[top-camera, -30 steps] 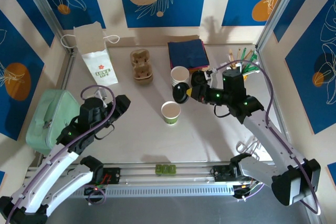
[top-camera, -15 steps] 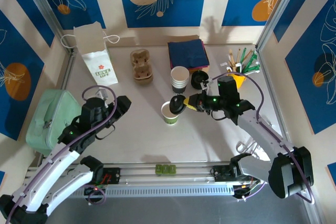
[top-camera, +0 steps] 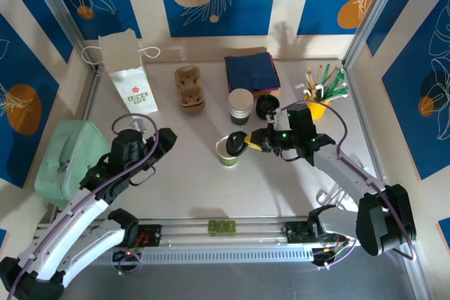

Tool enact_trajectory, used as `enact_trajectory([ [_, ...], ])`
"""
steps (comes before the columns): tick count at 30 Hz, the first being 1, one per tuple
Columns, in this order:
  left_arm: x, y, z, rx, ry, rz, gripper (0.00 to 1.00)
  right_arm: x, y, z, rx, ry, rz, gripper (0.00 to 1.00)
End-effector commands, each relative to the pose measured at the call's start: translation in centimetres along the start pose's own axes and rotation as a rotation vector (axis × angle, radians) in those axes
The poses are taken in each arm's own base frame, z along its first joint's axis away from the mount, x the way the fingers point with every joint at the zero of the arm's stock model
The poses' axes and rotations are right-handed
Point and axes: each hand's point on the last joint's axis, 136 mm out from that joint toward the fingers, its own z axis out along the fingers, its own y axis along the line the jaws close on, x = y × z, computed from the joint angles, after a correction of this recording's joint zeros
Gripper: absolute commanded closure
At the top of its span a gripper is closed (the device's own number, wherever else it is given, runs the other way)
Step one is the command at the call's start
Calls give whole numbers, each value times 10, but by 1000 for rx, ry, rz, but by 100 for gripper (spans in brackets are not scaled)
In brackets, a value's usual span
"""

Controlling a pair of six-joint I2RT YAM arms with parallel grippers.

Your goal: Pack the takeout coffee

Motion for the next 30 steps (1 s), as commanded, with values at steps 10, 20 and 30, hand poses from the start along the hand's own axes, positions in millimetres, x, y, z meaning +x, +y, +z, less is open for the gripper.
enact_trajectory([
  [10,-2,-8,1,23,5,-10,26,3,-12,11,13,49,30,87],
  [20,-1,-6,2,11,7,-9,26,5,-21,18,57,68,36,81],
  [30,3,-7,10,7,37,-10,25,7,-26,19,103,71,25,77],
])
